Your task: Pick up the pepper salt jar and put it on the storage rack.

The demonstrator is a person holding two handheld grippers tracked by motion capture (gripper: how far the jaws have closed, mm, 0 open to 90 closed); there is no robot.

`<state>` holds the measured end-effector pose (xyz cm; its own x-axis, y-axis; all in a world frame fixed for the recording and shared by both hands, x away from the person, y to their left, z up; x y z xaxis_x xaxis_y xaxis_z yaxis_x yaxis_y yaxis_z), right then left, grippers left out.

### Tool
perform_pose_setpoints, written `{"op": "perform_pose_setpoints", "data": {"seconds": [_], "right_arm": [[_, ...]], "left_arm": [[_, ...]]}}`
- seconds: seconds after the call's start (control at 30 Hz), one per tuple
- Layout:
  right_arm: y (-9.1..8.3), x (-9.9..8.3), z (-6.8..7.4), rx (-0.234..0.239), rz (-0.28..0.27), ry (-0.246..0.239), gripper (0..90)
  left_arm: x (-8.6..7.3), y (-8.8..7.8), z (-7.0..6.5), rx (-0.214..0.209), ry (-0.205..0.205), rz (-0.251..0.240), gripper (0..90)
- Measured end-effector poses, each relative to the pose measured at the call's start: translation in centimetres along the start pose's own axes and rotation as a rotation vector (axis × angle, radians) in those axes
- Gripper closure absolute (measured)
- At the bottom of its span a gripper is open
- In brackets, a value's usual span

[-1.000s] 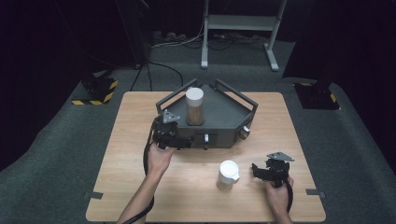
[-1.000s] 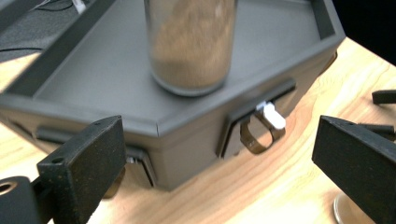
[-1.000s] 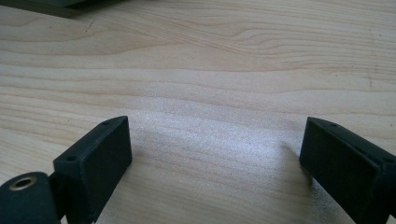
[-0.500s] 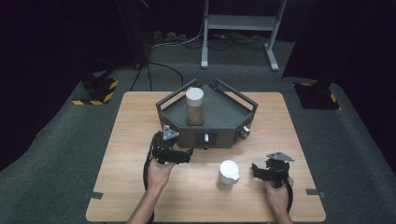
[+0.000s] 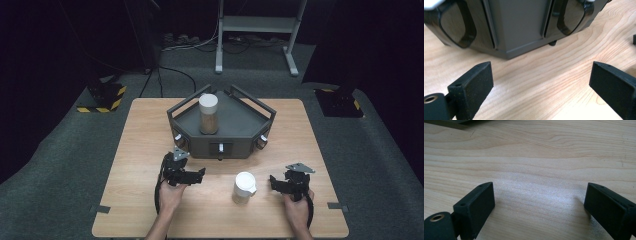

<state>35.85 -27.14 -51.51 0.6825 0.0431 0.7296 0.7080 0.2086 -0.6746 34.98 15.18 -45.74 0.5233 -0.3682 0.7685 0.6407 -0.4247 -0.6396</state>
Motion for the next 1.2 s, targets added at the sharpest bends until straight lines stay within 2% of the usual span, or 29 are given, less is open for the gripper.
{"op": "perform_pose_setpoints", "data": {"seconds": [0.23,0.43,0.63,0.77,0.87,0.97,1.2], "right_arm": [[0.0,0.0,0.0,-0.001,0.000,0.000,9.1],[0.0,0.0,0.0,-0.002,0.000,0.001,9.1],[0.0,0.0,0.0,-0.002,0.000,0.001,9.1],[0.0,0.0,0.0,-0.001,0.000,0.000,9.0],[0.0,0.0,0.1,-0.001,0.001,0.000,9.0],[0.0,0.0,0.1,0.000,0.000,-0.001,9.0],[-0.1,-0.1,0.2,0.005,0.001,-0.004,9.0]], "left_arm": [[-1.6,0.7,-0.1,0.018,-0.023,0.014,5.8],[-2.8,1.4,-0.4,0.041,-0.024,0.033,5.8],[-3.7,1.8,-0.5,0.053,-0.051,0.029,5.9],[-4.1,2.1,-0.5,0.075,-0.056,0.040,6.0],[-4.4,2.1,-0.8,0.088,-0.043,0.033,6.0],[-4.6,2.4,-0.9,0.099,-0.033,0.047,5.9],[-5.7,2.7,-1.2,0.114,-0.073,0.039,5.8]]}}
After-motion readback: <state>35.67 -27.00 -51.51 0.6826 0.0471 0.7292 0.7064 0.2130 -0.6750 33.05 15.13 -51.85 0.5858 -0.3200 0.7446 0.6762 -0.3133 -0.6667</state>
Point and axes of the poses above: each handheld gripper's, and its own axes: y roughly forward along the jaws, x roughly out of its top, z roughly to its left, the point moved 10 cm from there along y, roughly forward along the jaws, and after that the axes turned 10 degrees about y, right-handed, at the moved point
